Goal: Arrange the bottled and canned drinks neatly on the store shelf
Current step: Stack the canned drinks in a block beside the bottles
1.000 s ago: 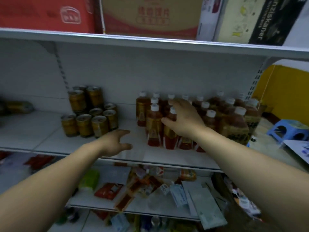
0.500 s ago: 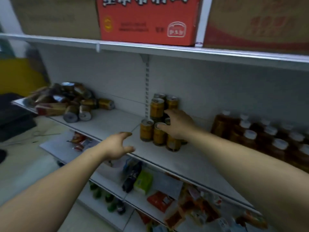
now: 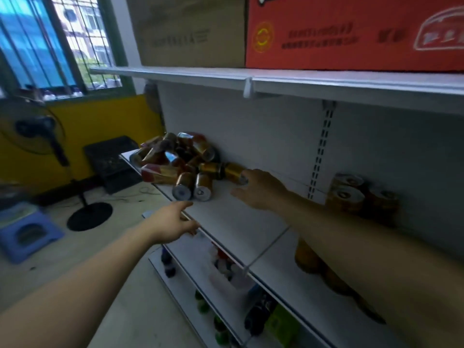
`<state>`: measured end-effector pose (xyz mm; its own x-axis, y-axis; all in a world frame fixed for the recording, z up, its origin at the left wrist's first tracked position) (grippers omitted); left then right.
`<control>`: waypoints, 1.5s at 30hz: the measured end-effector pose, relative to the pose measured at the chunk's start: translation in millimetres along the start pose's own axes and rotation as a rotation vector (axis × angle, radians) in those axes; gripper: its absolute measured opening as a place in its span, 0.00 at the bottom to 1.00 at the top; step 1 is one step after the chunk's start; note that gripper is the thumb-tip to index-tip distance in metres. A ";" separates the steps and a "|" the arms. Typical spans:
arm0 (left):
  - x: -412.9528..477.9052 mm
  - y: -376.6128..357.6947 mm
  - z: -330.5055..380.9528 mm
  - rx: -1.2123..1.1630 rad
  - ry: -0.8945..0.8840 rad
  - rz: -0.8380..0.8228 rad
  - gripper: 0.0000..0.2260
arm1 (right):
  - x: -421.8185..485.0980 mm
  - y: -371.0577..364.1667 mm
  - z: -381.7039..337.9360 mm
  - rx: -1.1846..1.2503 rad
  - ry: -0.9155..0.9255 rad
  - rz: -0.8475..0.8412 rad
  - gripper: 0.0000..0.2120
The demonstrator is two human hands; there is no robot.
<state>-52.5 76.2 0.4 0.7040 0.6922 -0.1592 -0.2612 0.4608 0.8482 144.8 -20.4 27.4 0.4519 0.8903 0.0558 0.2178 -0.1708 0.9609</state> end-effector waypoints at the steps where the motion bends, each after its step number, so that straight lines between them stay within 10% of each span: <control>1: 8.1 6.3 -9.9 -0.009 0.012 0.015 0.30 | 12.0 -5.9 -5.2 0.017 -0.001 -0.004 0.34; 29: 247.1 13.5 -105.2 -0.378 0.073 -0.109 0.30 | 179.0 -143.8 -25.1 0.340 -0.532 -0.073 0.35; 39: 229.5 -17.7 -55.8 -0.498 -0.339 -0.101 0.48 | 105.0 -109.8 25.1 0.565 -0.559 0.439 0.42; 45: 216.3 -42.4 -57.6 -0.679 -0.391 -0.176 0.40 | 60.2 -126.3 23.6 0.572 -0.653 0.492 0.39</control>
<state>72.8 238.3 -99.2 0.9196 0.3915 0.0329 -0.3813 0.8692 0.3148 164.9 44.8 -96.9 0.9534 0.2886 0.0878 0.1847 -0.7886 0.5865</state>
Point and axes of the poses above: each hand's wrist, its own x-axis towards the middle knuckle, its own y-axis out of the back of the hand, z = x × y, the point moved 4 cm from there along x, towards the middle knuckle, and after that the axes turned 7 degrees about -x, right-handed, at the moved point
